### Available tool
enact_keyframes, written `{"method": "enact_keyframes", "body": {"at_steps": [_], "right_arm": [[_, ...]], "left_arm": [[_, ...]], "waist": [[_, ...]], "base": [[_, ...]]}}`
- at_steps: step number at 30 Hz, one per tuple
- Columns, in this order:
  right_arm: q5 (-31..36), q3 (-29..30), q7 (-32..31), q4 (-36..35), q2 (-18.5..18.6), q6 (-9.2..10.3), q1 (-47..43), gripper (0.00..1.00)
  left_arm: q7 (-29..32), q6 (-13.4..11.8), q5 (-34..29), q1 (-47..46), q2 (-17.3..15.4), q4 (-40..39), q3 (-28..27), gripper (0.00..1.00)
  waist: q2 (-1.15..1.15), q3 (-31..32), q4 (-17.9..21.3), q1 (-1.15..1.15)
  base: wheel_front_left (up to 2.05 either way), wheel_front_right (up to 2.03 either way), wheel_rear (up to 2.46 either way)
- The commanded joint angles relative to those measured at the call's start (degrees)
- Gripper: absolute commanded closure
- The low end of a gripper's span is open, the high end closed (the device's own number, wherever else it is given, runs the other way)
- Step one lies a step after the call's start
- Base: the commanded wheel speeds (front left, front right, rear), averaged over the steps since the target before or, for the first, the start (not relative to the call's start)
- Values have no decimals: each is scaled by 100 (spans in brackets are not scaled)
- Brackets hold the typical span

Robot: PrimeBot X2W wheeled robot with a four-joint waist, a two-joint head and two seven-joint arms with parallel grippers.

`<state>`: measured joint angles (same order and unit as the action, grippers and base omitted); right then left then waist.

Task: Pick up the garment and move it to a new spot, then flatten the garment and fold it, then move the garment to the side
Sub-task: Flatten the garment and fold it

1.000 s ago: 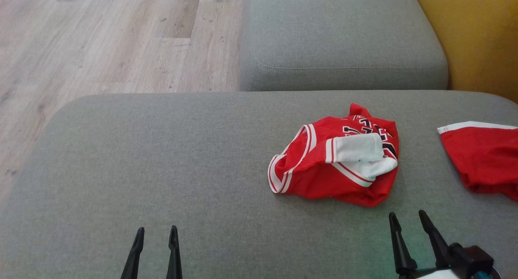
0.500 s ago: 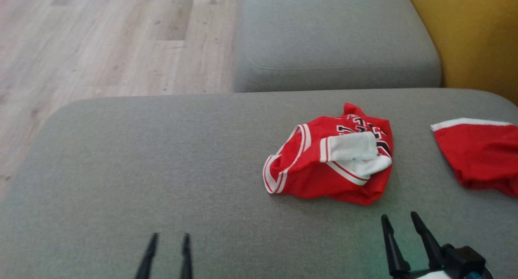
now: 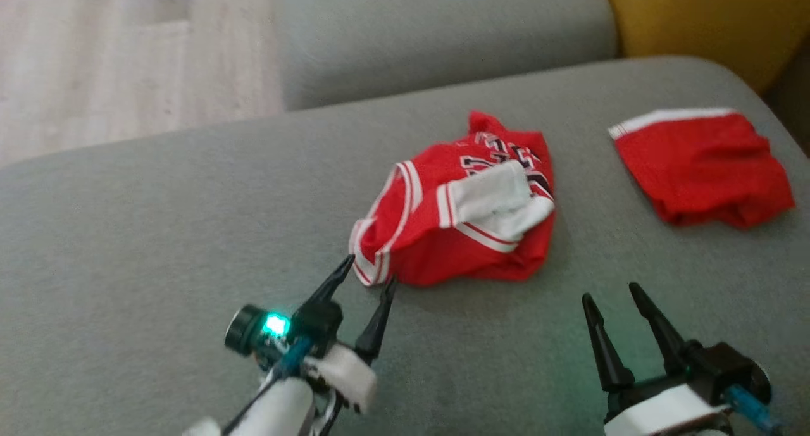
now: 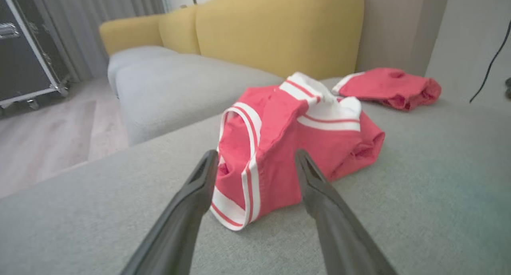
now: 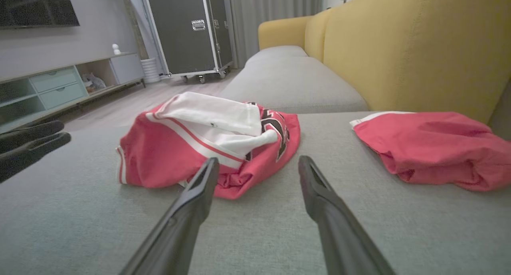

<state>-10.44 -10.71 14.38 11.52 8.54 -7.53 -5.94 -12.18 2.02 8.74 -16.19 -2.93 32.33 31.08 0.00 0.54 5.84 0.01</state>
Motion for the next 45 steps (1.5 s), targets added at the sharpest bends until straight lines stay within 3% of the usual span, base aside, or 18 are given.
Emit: {"method": "enact_keyframes", "body": {"at_steps": [1, 9, 11, 18, 25, 30, 34, 39, 45], "right_arm": [[-8, -134, 62, -214, 155, 4, 309, 0], [-102, -177, 62, -216, 142, 4, 647, 0], [-111, -185, 62, -194, 114, 4, 688, 0], [-133, -252, 62, -137, -29, 4, 800, 0], [-139, -356, 62, -98, -106, 4, 849, 0], [-164, -302, 62, -149, -144, 4, 848, 0], [-150, -256, 62, -159, -156, 4, 766, 0], [-98, -51, 62, -248, -113, 4, 591, 0], [-26, 250, 62, -362, -14, 4, 391, 0]], "left_arm": [[89, -58, 83, -567, 5, 137, -43, 0], [-7, -163, 316, -1743, 5, 1297, 305, 0], [-113, -101, 321, -1926, 5, 1459, 364, 100], [-266, 219, 299, -2640, 5, 1544, 596, 100], [-280, 455, 192, -4118, 1, 1030, 741, 100], [-281, 528, 251, -5542, -95, 1007, 661, 100], [-281, 538, 325, -6016, -299, 933, 524, 100], [-281, 543, 505, -5622, -755, 853, 465, 100], [-281, 490, 1009, -3533, -1306, 532, 269, 100]], "waist": [[0, -420, 350, -1], [0, -934, 741, -1], [0, -959, 809, -1], [0, -876, 1101, -1], [0, -742, 1384, -1], [0, -690, 1425, -1], [0, -588, 1377, -1], [0, -524, 1022, -1], [0, -621, 439, -1]], "base": [[0, 0, 0], [0, 0, 0], [0, 0, 0], [0, 0, 0], [0, 0, 0], [0, 0, 0], [0, 0, 0], [0, 0, 0], [0, 0, 0]]}}
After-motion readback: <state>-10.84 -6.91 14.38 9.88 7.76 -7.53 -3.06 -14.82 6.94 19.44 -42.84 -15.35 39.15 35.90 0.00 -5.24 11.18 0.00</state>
